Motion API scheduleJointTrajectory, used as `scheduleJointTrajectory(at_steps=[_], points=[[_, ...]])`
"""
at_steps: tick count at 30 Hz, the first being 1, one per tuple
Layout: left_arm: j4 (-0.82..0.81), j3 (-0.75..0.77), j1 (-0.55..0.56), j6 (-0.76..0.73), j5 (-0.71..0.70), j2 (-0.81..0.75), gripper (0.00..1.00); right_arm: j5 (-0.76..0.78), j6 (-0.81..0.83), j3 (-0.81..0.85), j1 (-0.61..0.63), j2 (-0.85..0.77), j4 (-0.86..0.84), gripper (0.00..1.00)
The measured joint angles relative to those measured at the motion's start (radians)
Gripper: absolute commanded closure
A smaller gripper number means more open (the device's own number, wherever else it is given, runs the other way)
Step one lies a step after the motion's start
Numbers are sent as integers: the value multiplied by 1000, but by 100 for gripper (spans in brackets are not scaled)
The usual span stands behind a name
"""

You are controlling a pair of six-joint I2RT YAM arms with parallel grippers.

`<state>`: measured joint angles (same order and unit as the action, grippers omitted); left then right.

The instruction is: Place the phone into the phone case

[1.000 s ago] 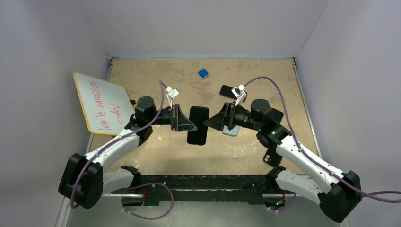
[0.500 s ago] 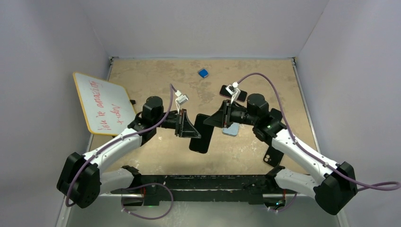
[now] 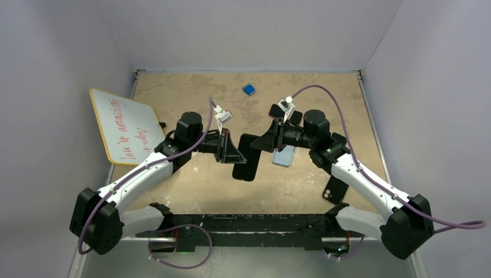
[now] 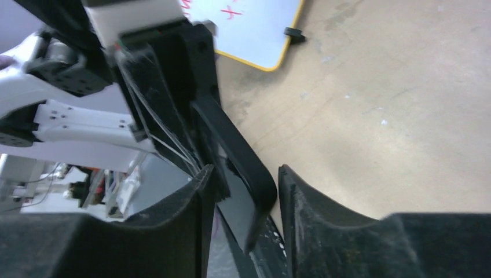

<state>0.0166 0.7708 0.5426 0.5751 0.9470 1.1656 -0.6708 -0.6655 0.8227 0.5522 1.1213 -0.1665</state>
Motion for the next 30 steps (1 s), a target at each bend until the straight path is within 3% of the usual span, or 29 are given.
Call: scheduleJointTrajectory(at_steps=[3,9,14,16,21,28,30], points=[[-39,-12,1,58,-62,-14,100,34,-29,-58,-13,-19,-25,40],[-133,-51,-5,171,-130,-42,100,19,-115,-174,-24,-29,-142,55],[-188,-74,-6,220,-157,-41,100,-34,-198,-225,-32,8,-302,61],[-198,-77,-6,228,-163,-38,100,-55,-227,-241,-35,27,-360,69],[-201,-82,-7,237,-177,-31,100,-90,-278,-267,-37,58,-464,100],[-91,-38,-8,165,-204,-9,100,-89,-264,-270,-41,58,-436,100],[-58,-22,-5,145,-213,8,100,-76,-257,-269,-41,58,-407,84]])
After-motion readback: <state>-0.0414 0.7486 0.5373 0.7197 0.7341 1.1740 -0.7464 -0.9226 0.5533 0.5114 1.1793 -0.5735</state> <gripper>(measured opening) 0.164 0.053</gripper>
